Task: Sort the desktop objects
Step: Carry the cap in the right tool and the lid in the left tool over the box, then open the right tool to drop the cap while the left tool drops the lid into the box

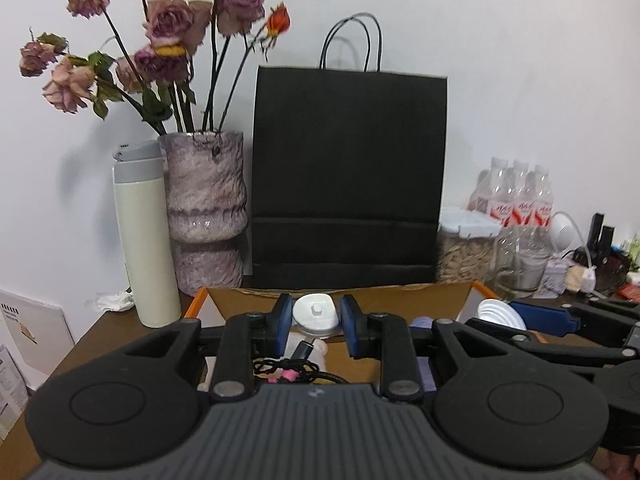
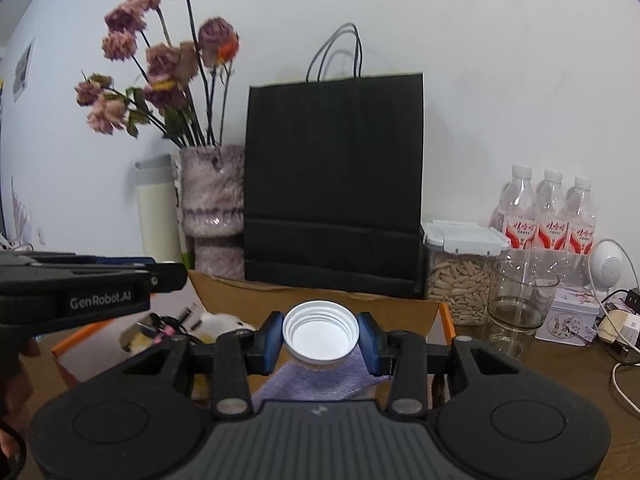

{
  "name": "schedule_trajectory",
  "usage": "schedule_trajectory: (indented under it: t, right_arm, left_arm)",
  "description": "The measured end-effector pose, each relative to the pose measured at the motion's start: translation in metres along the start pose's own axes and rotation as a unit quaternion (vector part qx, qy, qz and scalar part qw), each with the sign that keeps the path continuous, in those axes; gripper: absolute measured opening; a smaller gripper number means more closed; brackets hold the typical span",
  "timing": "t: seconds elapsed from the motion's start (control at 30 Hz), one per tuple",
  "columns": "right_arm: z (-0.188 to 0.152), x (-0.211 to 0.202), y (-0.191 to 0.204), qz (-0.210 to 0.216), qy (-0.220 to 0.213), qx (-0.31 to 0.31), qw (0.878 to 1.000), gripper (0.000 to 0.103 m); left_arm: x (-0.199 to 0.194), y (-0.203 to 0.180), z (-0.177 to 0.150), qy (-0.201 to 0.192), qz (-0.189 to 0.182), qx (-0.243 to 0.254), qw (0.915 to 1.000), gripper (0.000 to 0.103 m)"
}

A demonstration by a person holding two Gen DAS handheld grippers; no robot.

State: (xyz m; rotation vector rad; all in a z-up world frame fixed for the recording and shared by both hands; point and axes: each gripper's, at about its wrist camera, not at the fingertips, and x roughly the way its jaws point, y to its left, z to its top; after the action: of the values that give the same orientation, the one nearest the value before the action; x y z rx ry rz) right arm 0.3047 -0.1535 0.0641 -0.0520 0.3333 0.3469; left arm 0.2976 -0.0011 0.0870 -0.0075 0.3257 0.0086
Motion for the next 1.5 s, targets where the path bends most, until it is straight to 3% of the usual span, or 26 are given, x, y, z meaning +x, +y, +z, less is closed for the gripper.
schedule_trajectory:
  t: [0.3, 0.87, 0.97, 1.03, 1.13, 1.17, 1.2, 1.27, 1.3, 1.5]
  right_arm:
    - [-0.013, 0.023, -0.007, -0.006, 0.032, -0.007, 0.999, 0.039]
    - [-0.024, 0.027, -0.004, 0.001, 0.054, -0.009, 0.999, 0.039]
    - [-0.025, 0.027, -0.004, 0.000, 0.056, -0.006, 0.998, 0.046]
    - [-0.025, 0.026, -0.005, -0.002, 0.053, -0.005, 0.999, 0.058]
    - [-0.024, 0.024, -0.004, -0.005, 0.048, -0.006, 0.999, 0.079]
    - [-0.024, 0.024, -0.004, -0.007, 0.047, -0.007, 0.999, 0.094]
    - [-0.023, 0.024, -0.003, -0.010, 0.048, -0.009, 0.999, 0.103]
    - [-0.024, 0.024, -0.002, -0.014, 0.049, -0.013, 0.999, 0.103]
    - [-0.024, 0.024, -0.001, -0.016, 0.050, -0.015, 0.998, 0.103]
    - [-0.022, 0.020, -0.001, -0.019, 0.046, -0.014, 0.999, 0.103]
  left_arm:
    - [0.032, 0.000, -0.017, 0.040, 0.011, 0.018, 0.9990, 0.027]
    - [0.026, -0.008, -0.021, 0.031, 0.011, 0.042, 0.9986, 0.027]
    - [0.025, -0.009, -0.021, 0.030, 0.010, 0.043, 0.9986, 0.030]
    - [0.023, -0.009, -0.021, 0.028, 0.010, 0.041, 0.9987, 0.039]
    - [0.019, -0.007, -0.020, 0.019, 0.017, 0.032, 0.9992, 0.061]
    - [0.017, -0.006, -0.019, 0.016, 0.019, 0.026, 0.9994, 0.072]
    - [0.016, -0.005, -0.019, 0.011, 0.021, 0.020, 0.9995, 0.084]
    - [0.012, -0.002, -0.017, -0.001, 0.033, 0.010, 0.9994, 0.100]
    - [0.010, -0.001, -0.016, -0.008, 0.039, 0.007, 0.9992, 0.103]
    - [0.008, 0.000, -0.014, -0.011, 0.050, -0.003, 0.9987, 0.103]
